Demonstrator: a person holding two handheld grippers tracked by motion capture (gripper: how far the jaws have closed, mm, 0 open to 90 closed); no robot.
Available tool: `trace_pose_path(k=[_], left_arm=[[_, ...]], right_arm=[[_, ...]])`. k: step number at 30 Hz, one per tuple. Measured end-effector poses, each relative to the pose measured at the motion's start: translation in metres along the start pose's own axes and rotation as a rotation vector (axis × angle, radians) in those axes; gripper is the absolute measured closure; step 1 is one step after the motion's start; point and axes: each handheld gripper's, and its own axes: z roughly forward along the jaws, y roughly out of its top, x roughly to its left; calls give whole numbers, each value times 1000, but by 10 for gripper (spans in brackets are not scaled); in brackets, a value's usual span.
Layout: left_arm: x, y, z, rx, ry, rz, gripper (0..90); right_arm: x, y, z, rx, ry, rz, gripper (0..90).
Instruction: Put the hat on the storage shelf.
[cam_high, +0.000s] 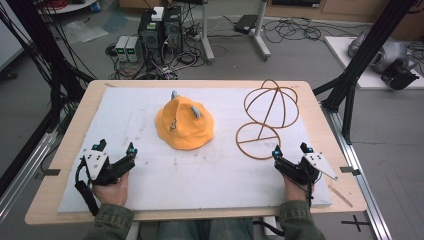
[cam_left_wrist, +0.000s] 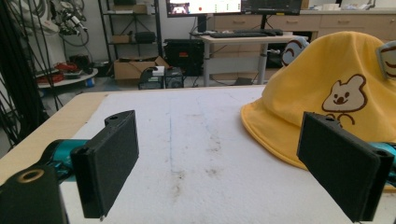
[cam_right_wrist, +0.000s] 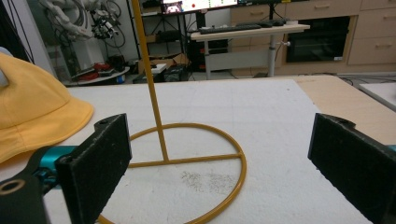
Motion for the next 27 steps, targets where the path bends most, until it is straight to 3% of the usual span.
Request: trace_pose_path(k=[9,19,24,27], left_arm=[[-4,2,-1,-11,-30,9,136],[-4,5,-1,-19,-19,2,136],[-7,14,2,-38,-17,-38,128],[-17,23,5,-48,-11,-58,129]], right_arm=[[0,0,0,2,3,-2,57],[0,0,0,1,1,4,56],[1,-1,0,2,3,-1,57],[0,1,-2,-4,0,8,56]])
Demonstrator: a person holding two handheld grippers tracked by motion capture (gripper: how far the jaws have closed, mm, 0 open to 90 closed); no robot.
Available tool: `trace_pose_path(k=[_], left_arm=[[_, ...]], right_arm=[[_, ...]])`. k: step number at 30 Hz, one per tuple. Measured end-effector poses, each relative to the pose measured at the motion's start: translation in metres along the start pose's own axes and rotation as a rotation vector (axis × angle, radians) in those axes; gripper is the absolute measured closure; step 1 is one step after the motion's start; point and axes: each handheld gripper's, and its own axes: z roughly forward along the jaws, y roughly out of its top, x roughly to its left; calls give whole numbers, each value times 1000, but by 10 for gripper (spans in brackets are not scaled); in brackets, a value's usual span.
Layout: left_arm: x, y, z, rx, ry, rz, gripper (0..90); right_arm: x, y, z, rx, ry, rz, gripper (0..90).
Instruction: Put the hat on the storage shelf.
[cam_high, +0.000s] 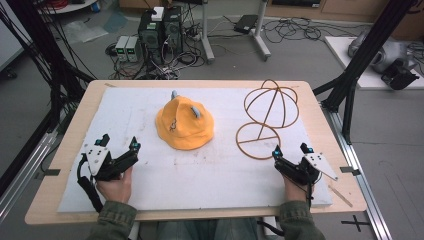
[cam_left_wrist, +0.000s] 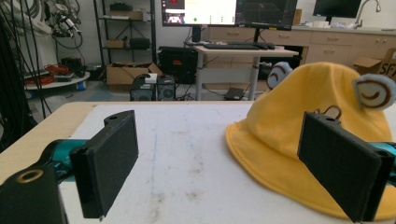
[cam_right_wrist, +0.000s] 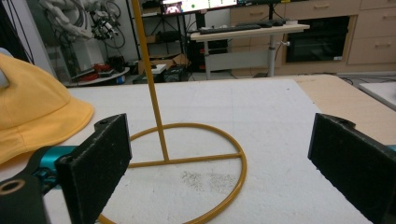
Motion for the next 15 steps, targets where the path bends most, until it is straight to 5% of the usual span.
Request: trace_pose_path(k=[8,15], left_arm=[[-37,18,25,12,-44,48,130],[-74,30,60,26,-82,49,131]], right_arm=[[-7,1,-2,-27,-5,68,57],[-5,1,-1,-29,-2,61,56]])
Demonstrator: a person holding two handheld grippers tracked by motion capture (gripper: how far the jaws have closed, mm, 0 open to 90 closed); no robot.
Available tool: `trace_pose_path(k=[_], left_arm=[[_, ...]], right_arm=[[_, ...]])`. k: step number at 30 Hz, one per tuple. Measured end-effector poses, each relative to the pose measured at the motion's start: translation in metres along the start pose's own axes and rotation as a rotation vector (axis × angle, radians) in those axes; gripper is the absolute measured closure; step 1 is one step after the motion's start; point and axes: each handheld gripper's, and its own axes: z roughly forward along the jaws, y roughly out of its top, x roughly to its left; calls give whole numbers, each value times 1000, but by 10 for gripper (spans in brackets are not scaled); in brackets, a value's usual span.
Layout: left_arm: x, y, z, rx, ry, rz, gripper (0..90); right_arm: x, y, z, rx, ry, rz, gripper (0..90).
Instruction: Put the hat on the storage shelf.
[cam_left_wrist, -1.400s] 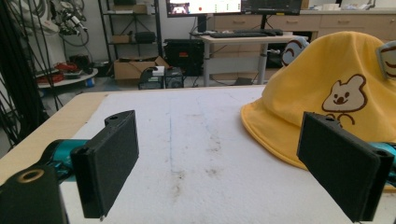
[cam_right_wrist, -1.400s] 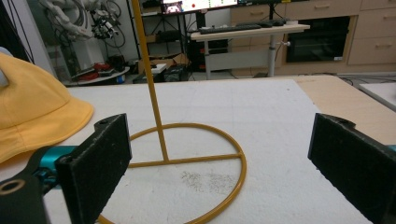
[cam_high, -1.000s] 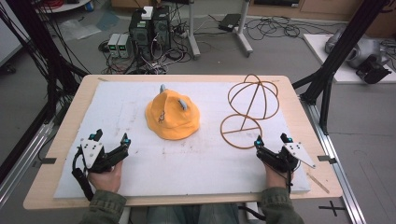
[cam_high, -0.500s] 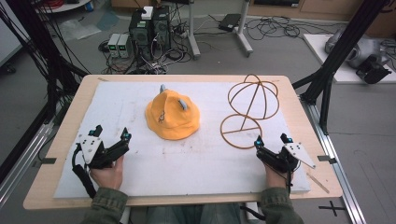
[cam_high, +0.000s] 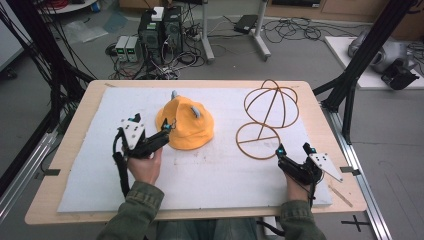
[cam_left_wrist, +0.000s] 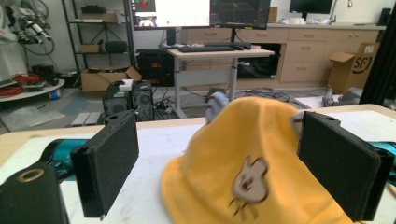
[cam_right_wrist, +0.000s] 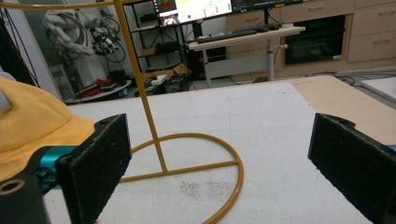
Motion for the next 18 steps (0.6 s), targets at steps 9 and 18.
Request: trace_pose_path(k=[9,18], left_arm=[[-26,-19,44,112,-27,10,153],[-24,-37,64,202,-57,-28,300]], right_arm=[[1,-1,-1,5,8,-16,56],[0,-1,-1,6,17,-12,57]])
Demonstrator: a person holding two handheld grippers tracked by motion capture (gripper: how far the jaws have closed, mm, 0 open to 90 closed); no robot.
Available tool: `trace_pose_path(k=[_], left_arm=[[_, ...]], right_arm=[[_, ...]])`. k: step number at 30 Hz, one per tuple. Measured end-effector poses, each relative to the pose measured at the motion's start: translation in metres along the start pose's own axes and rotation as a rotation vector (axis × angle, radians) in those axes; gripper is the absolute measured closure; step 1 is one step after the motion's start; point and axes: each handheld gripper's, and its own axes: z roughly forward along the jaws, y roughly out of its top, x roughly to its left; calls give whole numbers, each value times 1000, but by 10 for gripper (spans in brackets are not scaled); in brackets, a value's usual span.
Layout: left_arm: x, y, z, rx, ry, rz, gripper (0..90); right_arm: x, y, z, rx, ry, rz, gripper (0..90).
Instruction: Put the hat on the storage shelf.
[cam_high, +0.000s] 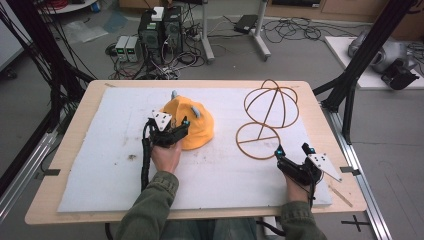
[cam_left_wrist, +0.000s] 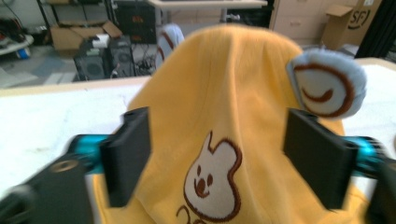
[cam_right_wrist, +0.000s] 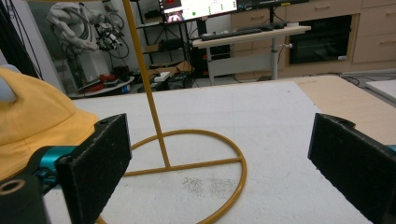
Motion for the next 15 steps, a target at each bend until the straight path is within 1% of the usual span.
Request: trace_pose_path(k=[1,2,3,4,5,6,8,9,10,11,15], left_arm=[[0,0,0,0,0,0,348],[0,-1,1,5,-11,1,348],[-3,-2,2,23,-21,5,463],[-3,-2,2,23,-21,5,512],[-4,-3,3,27,-28,8,512],[-4,-3,3,30,-21,12,624],[-3,-2,1,35,-21,2,806],[-3,-1,1,36,-14,-8,806],[-1,-1,1,46,-22,-17,850],[-1,-2,1,47,-28,-24,864],[0,0,-1,37,-21,-10,868]], right_arm=[[0,0,0,0,0,0,57],[0,0,0,0,0,0,57],[0,0,0,0,0,-2,57],[0,0,0,0,0,-2,57],[0,0,0,-1,1,-3,57],[0,0,1,-1,-1,-6,57],[0,0,1,-1,0,-8,57],[0,0,1,-1,0,-8,57],[0,-1,1,1,1,-4,57],[0,-1,1,1,4,-4,57],[0,-1,1,1,4,-4,57]])
